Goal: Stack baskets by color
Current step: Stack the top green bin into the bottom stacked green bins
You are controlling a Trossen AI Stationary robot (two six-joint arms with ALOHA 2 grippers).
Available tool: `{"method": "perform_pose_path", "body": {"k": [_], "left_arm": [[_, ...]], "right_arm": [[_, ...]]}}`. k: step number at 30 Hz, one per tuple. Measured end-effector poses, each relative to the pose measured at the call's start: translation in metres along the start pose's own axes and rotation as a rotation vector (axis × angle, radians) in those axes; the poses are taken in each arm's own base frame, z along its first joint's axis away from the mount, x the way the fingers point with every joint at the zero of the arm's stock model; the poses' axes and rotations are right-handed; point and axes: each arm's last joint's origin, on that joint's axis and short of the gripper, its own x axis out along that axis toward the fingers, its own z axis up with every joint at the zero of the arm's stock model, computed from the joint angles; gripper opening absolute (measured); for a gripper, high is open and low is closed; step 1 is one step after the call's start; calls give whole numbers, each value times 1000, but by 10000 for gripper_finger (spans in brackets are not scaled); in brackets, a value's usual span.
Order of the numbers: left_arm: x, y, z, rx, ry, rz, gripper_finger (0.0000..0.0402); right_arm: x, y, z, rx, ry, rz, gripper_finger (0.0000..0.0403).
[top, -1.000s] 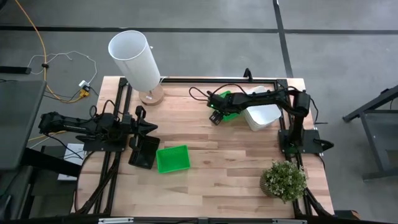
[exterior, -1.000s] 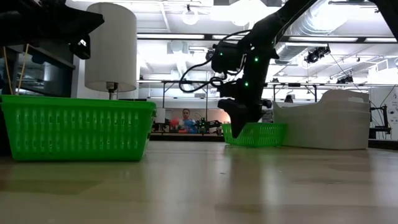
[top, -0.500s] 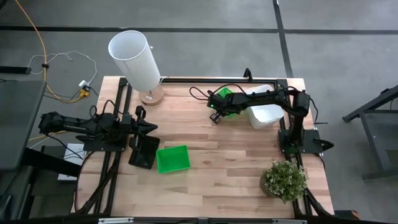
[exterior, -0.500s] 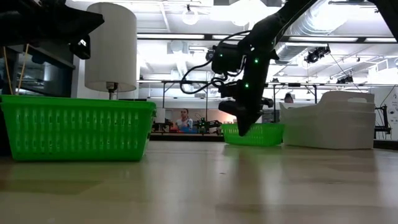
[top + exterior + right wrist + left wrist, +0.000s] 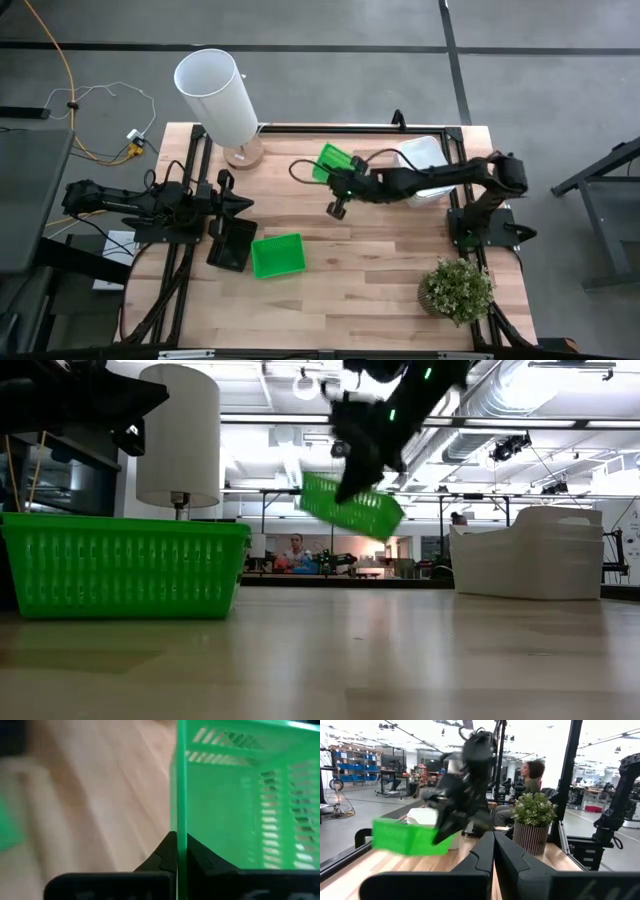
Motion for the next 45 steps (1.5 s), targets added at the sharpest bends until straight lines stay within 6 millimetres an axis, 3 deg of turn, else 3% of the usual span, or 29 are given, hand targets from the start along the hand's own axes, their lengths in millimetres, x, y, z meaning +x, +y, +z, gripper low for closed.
{"method": "perform_pose_path", "body": {"k": [7,11,17,25,45], "left_arm": [[0,0,0,0,0,0,0],[0,0,0,0,1,-2,0],[0,0,0,0,-1,0,0],[0,0,0,9,-2,1,0],[0,0,1,7,-9,0,0]], "right_arm": [[-56,28,8,-64,-221,32,0],[-78,28,-13,-68,-359,97,0],[-95,11,-56,-31,-617,265,0],[-96,5,-90,-88,-835,479,0],[-95,5,-91,-55,-827,501,0]]}}
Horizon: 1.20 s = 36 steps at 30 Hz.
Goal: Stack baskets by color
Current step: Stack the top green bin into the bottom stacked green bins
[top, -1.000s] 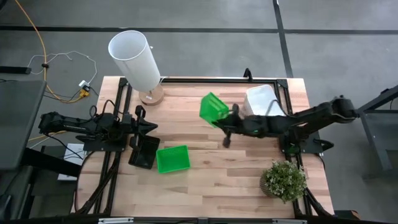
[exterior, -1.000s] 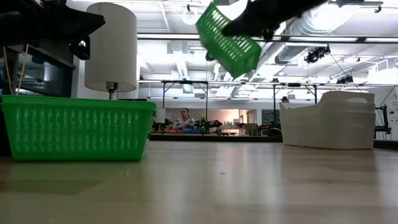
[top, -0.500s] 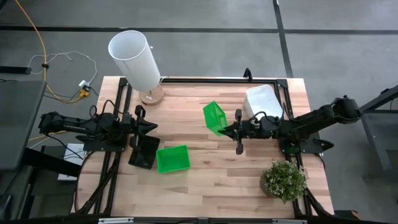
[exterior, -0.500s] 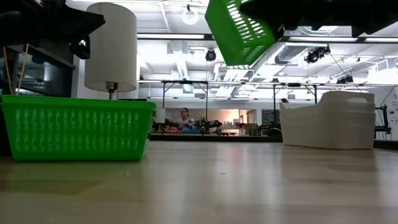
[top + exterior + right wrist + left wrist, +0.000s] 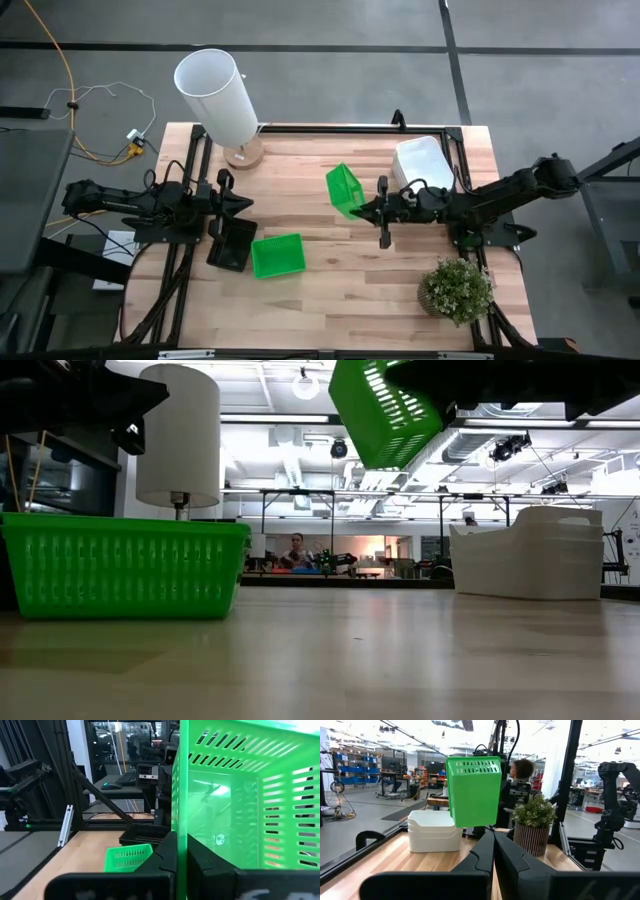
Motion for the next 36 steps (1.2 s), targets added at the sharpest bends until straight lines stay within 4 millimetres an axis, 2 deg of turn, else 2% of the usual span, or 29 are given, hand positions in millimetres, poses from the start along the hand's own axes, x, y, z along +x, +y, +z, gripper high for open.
{"method": "perform_pose_path", "body": {"k": [4,6,15,19,23,30,36], "left_arm": [[0,0,1,-2,-15,-1,0],[0,0,2,-3,-22,-1,0],[0,0,1,-2,-14,-9,0],[0,0,1,-2,-14,-10,0],[0,0,1,-2,-14,-9,0],[0,0,1,6,-14,-7,0],[0,0,1,-2,-14,-4,0]], "right_arm": [[11,3,1,14,44,-1,0],[27,9,6,2,87,14,0],[126,43,11,-162,382,87,0],[164,55,-2,-205,551,113,0],[195,72,-14,-233,635,167,0],[228,115,-26,-353,723,267,0],[246,119,-40,-352,835,170,0]]}}
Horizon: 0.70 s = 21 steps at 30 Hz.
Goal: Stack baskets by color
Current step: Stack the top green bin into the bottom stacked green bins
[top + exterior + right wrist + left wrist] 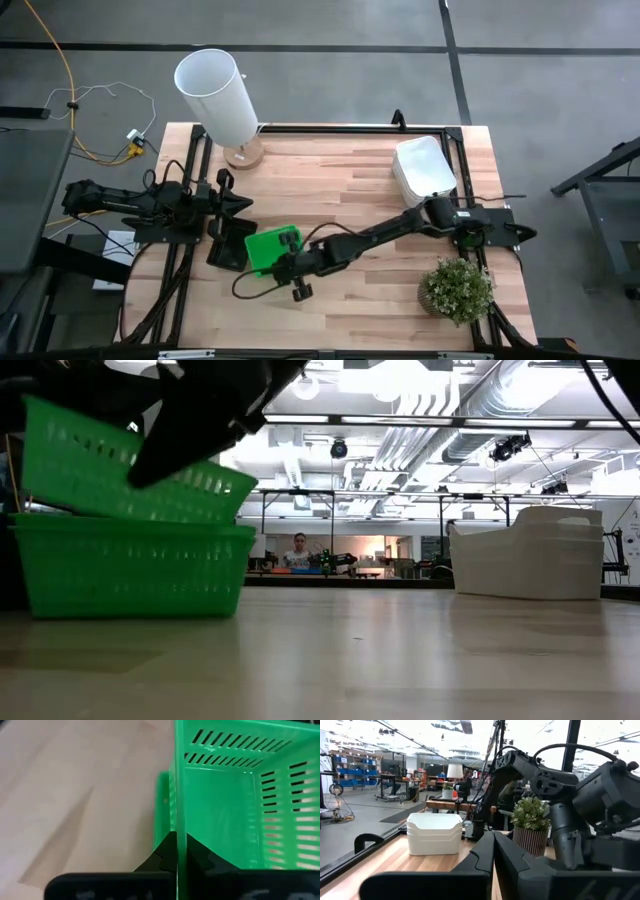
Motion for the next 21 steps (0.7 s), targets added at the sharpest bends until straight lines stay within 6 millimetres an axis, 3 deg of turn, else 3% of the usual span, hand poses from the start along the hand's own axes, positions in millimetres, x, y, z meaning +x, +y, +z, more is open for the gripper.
{"method": "perform_pose_path", "body": {"k": [9,21], "left_arm": [[0,0,0,0,0,0,0],[0,0,0,0,0,4,0]], "right_arm": [[3,-1,-9,31,126,-46,0],[3,0,-11,4,143,32,8]]}}
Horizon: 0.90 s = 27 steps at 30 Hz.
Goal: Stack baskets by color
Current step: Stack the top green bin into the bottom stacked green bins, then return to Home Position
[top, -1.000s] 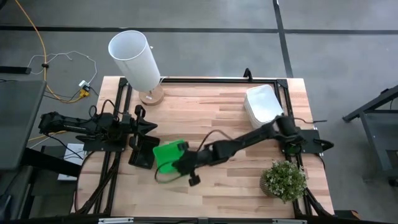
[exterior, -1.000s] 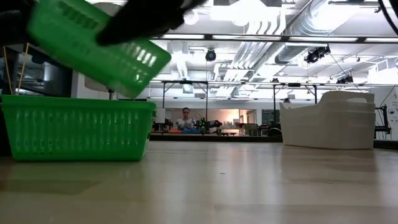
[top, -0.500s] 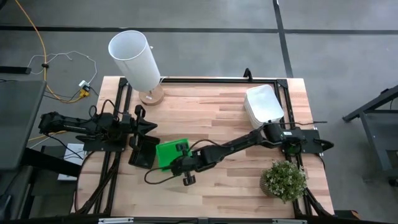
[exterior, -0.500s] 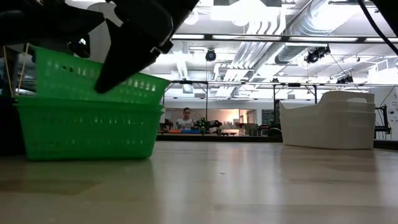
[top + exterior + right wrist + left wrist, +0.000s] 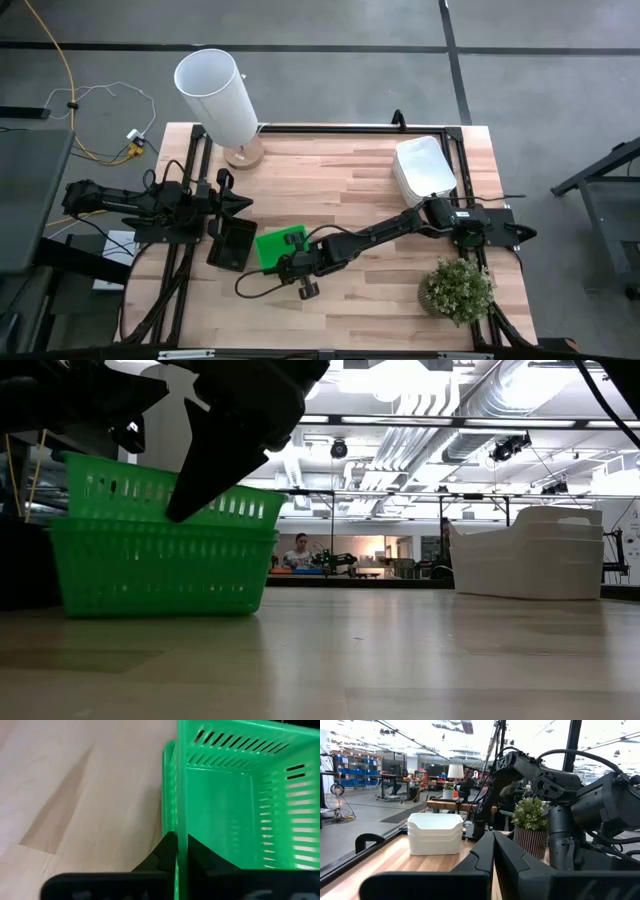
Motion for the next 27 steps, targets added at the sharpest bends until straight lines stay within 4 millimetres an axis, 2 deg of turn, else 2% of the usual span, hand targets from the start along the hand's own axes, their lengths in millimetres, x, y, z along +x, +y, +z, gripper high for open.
{"method": "perform_pose_path", "body": {"k": [4,9,12,15,18,22,27], "left_arm": [[0,0,0,0,0,0,0],[0,0,0,0,0,-1,0],[0,0,0,0,0,-1,0],[0,0,0,0,0,-1,0],[0,0,0,0,0,-1,0],[0,0,0,0,0,-4,0],[0,0,0,0,1,-14,0]], "right_arm": [[0,-1,0,3,1,3,54],[-3,-4,0,-7,8,-3,154],[-12,-8,3,-26,27,0,210],[-31,-15,6,-24,36,-3,250],[-52,-25,10,-2,19,-21,270],[-73,-38,10,39,9,-32,275],[-80,-44,-12,75,69,-34,275]]}}
